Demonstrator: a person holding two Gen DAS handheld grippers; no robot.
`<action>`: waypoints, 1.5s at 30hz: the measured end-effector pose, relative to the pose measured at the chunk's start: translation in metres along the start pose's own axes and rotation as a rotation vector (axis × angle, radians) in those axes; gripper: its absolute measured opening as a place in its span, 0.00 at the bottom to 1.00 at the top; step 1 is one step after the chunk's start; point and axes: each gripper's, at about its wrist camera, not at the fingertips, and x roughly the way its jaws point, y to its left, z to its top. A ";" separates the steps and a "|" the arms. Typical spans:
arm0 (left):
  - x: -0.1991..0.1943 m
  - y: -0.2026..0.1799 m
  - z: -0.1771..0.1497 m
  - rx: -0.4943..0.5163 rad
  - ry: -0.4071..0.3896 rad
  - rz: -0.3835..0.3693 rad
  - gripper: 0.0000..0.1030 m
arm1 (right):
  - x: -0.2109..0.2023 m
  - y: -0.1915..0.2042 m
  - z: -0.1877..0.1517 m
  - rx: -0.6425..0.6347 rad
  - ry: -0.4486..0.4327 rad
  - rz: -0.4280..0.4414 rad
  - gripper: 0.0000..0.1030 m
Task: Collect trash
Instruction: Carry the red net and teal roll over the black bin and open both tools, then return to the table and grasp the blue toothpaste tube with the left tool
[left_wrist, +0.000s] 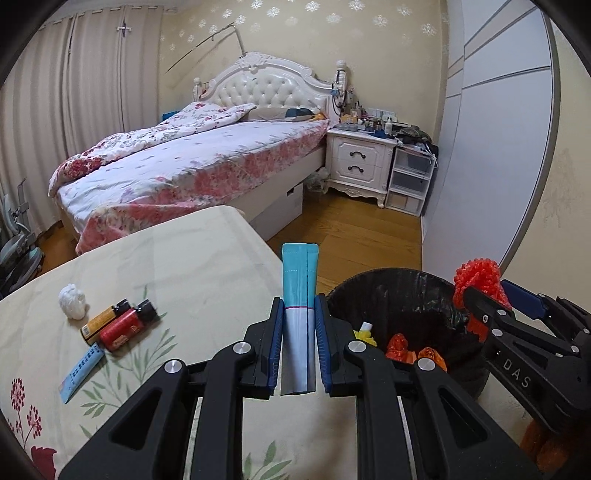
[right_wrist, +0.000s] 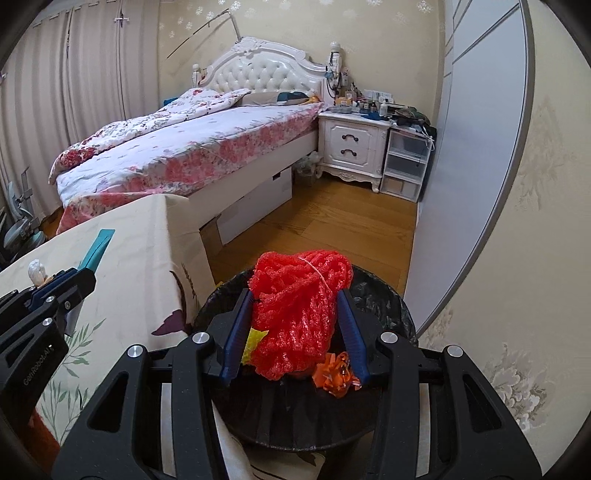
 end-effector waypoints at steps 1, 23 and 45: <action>0.005 -0.004 0.001 0.008 0.005 -0.002 0.18 | 0.004 -0.003 0.000 0.005 0.003 -0.003 0.44; 0.058 -0.035 0.006 0.065 0.070 0.027 0.69 | 0.033 -0.031 -0.004 0.067 0.032 -0.082 0.59; 0.016 0.015 -0.012 -0.005 0.061 0.098 0.74 | 0.016 -0.003 -0.007 0.046 0.042 -0.035 0.72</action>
